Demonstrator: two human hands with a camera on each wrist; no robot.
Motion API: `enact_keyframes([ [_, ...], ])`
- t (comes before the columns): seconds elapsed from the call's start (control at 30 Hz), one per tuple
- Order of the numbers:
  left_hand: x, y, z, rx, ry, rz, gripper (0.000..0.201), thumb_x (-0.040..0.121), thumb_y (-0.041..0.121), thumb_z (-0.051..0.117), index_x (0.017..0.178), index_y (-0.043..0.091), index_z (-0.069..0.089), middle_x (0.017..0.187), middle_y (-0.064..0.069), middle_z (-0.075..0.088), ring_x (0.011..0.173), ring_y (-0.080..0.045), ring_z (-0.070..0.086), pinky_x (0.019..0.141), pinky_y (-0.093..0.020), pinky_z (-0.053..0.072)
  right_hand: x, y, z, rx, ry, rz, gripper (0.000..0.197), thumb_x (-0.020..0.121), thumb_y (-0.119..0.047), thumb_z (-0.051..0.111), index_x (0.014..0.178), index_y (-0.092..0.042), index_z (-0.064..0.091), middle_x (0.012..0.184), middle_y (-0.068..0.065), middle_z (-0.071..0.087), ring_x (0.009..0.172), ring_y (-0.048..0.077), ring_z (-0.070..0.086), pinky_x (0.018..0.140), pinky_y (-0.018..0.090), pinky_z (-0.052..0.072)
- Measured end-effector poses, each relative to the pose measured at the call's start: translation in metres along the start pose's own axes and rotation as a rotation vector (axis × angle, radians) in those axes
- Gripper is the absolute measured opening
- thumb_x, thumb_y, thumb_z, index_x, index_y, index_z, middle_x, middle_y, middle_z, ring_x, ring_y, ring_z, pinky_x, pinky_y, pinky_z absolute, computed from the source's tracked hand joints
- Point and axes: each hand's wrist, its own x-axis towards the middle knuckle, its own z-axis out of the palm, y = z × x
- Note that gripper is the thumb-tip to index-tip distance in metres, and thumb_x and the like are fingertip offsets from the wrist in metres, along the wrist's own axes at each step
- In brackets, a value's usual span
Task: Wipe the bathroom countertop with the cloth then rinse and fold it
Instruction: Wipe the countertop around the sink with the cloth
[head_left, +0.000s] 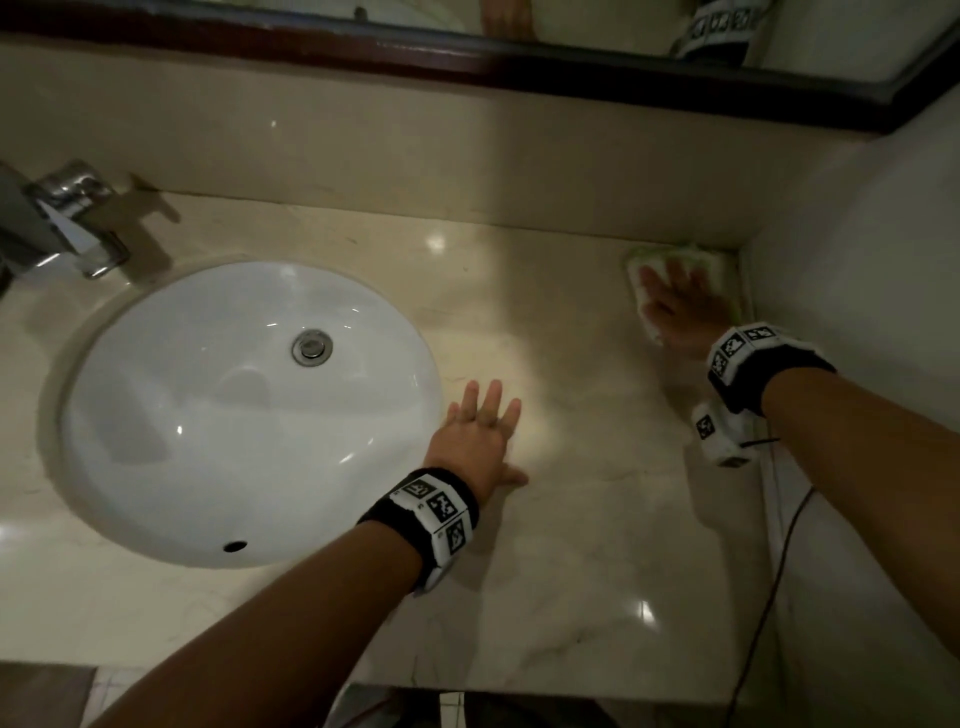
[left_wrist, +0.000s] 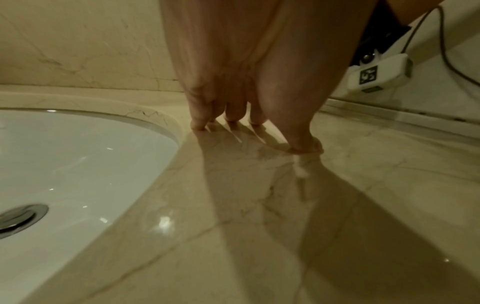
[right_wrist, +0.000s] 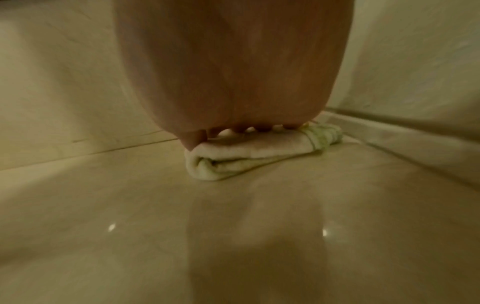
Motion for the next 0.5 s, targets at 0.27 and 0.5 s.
enact_keyframes([
  [0.27,0.000,0.000,0.002,0.026,0.014,0.001,0.095,0.089,0.062,0.049,0.154,0.020,-0.007,0.160,-0.009,-0.018,0.147,-0.034,-0.015,0.119,-0.045,0.005,-0.006,-0.065,-0.008,-0.002,-0.007,-0.002,0.052,0.104,-0.040,0.016,0.152,-0.041,-0.004,0.162,-0.002,-0.016,0.148,0.035,-0.010,0.116,0.053,-0.001],
  [0.5,-0.006,0.002,-0.001,0.033,0.028,0.006,0.094,0.089,0.061,0.048,0.154,0.018,-0.004,0.161,-0.010,-0.014,0.147,-0.035,-0.012,0.119,-0.046,0.011,0.002,-0.139,0.000,-0.101,-0.105,-0.153,0.061,0.101,-0.031,0.024,0.149,-0.045,-0.010,0.158,-0.006,-0.027,0.145,0.032,-0.024,0.115,0.057,-0.007],
])
